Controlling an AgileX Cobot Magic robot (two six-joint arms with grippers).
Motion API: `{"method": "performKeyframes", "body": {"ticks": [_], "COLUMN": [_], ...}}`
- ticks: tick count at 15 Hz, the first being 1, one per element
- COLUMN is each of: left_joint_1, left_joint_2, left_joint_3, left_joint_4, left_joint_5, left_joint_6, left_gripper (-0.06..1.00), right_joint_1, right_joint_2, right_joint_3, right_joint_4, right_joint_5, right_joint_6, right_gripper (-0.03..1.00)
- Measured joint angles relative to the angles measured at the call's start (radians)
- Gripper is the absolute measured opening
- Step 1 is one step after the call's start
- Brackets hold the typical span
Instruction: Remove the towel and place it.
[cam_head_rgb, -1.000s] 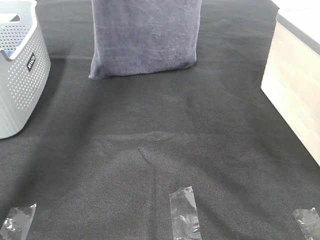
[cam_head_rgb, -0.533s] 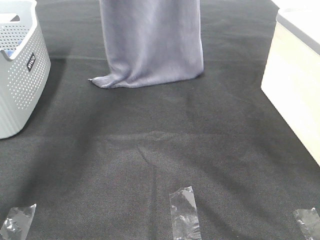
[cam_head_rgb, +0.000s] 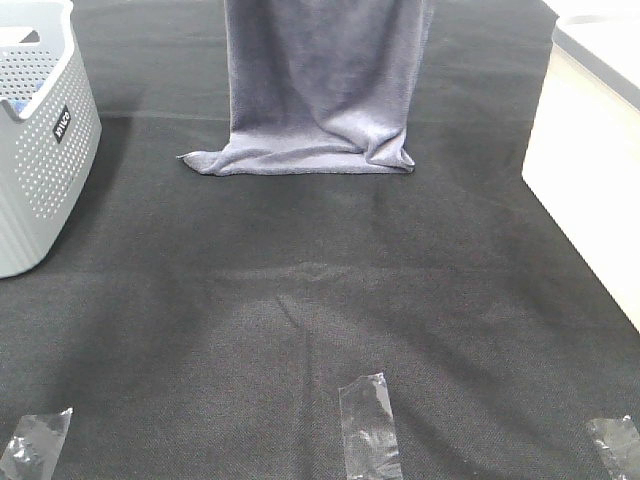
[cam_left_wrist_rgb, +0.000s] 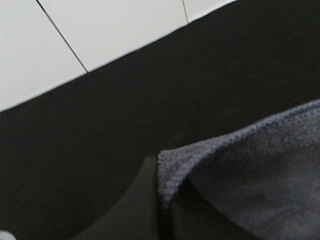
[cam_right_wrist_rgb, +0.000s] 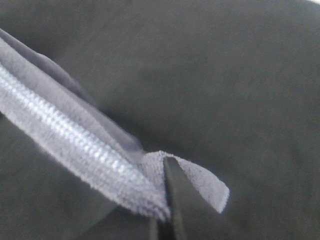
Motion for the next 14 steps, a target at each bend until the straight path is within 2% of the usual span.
{"method": "performKeyframes", "body": {"ticks": [2,3,6,8,10,12,13,14], "left_joint_1": [0.000,-0.002,-0.003,-0.005,-0.008,-0.011,-0.024,-0.031], "left_joint_2": [-0.061,-0.081,-0.107,-0.134,-0.225,-0.361,-0.502,-0.579], "left_joint_3": [-0.001,-0.003,-0.007,0.016,0.147,0.356,0.578,0.678], "left_joint_4": [-0.064,-0.082,-0.095,-0.112,-0.157,-0.204,-0.217,-0.217], "left_joint_5": [0.161,0.194,0.204,0.206,0.207,0.206,0.205,0.201], "left_joint_6": [0.000,0.000,-0.007,-0.033,-0.057,-0.079,-0.082,-0.082], "left_gripper": [0.00,0.00,0.00,0.00,0.00,0.00,0.00,0.00], "right_joint_1": [0.000,0.001,0.002,0.003,0.004,0.006,0.009,0.011], "right_joint_2": [-0.045,-0.067,-0.098,-0.147,-0.228,-0.331,-0.439,-0.491], "right_joint_3": [0.000,0.000,0.005,0.071,0.187,0.326,0.473,0.542], "right_joint_4": [-0.002,-0.002,-0.001,-0.001,0.000,0.010,0.033,0.042], "right_joint_5": [0.095,0.110,0.114,0.118,0.119,0.119,0.118,0.118], "right_joint_6": [0.025,0.030,0.069,0.094,0.111,0.139,0.155,0.156], "right_gripper": [0.02,0.02,0.02,0.02,0.02,0.02,0.02,0.02]}}
